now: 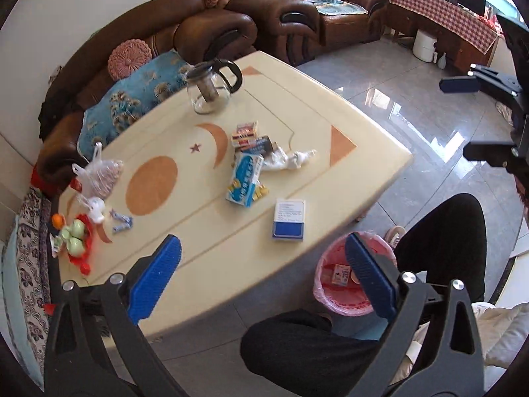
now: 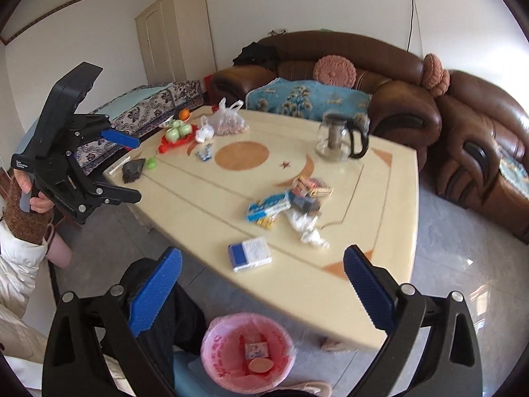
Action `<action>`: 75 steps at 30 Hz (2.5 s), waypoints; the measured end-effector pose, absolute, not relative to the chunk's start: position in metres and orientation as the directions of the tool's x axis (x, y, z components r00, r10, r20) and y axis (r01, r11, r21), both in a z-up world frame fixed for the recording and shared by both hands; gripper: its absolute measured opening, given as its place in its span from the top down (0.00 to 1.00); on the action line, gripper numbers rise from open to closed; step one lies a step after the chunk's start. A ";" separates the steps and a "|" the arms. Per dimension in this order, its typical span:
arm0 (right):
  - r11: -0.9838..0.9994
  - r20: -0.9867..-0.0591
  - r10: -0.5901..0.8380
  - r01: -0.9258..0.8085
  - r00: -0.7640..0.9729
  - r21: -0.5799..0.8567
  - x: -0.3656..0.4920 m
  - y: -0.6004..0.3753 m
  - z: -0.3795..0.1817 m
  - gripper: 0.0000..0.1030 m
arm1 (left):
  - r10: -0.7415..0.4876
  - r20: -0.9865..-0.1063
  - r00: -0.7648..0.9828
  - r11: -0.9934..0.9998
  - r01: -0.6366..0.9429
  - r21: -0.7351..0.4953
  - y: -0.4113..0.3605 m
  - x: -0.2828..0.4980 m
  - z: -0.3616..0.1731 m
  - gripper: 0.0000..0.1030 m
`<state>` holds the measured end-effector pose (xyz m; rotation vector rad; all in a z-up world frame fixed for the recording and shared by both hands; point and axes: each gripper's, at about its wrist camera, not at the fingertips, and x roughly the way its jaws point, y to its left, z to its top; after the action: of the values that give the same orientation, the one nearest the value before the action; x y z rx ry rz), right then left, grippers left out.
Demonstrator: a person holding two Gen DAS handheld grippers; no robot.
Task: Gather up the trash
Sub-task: 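Raise both tools back over the table toward the remaining items, then grasp the crumpled white tissue with the right tool while the left tool grasps the blue medicine box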
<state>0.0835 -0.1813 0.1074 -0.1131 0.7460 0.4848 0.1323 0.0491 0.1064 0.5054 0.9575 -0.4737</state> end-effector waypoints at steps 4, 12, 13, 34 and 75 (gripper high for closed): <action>0.876 -0.662 0.403 -0.476 0.632 0.078 0.101 -0.177 0.123 0.07 | -0.158 -0.859 0.488 0.769 0.606 0.203 0.041 0.150 0.110 0.06; 0.880 -0.647 0.417 -0.461 0.638 0.112 0.143 -0.181 0.134 0.07 | -0.130 -0.879 0.459 0.736 0.639 0.224 0.032 0.191 0.093 0.06; 0.882 -0.647 0.414 -0.457 0.641 0.112 0.145 -0.181 0.133 0.07 | -0.133 -0.881 0.455 0.732 0.644 0.222 0.032 0.197 0.091 0.06; 0.893 -0.742 0.394 -0.415 0.543 0.171 0.263 -0.175 0.052 0.07 | -0.080 -0.950 0.303 0.714 0.682 0.158 0.028 0.308 -0.018 0.06; 0.838 -0.940 0.209 -0.545 0.271 0.029 0.352 -0.112 -0.169 0.39 | -0.168 -0.983 0.067 0.722 0.688 -0.077 -0.004 0.390 -0.169 0.06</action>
<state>0.3522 -0.1116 -0.1691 -0.3276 1.1950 0.5195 0.3904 -0.0037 -0.1689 0.4745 1.3606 -0.6829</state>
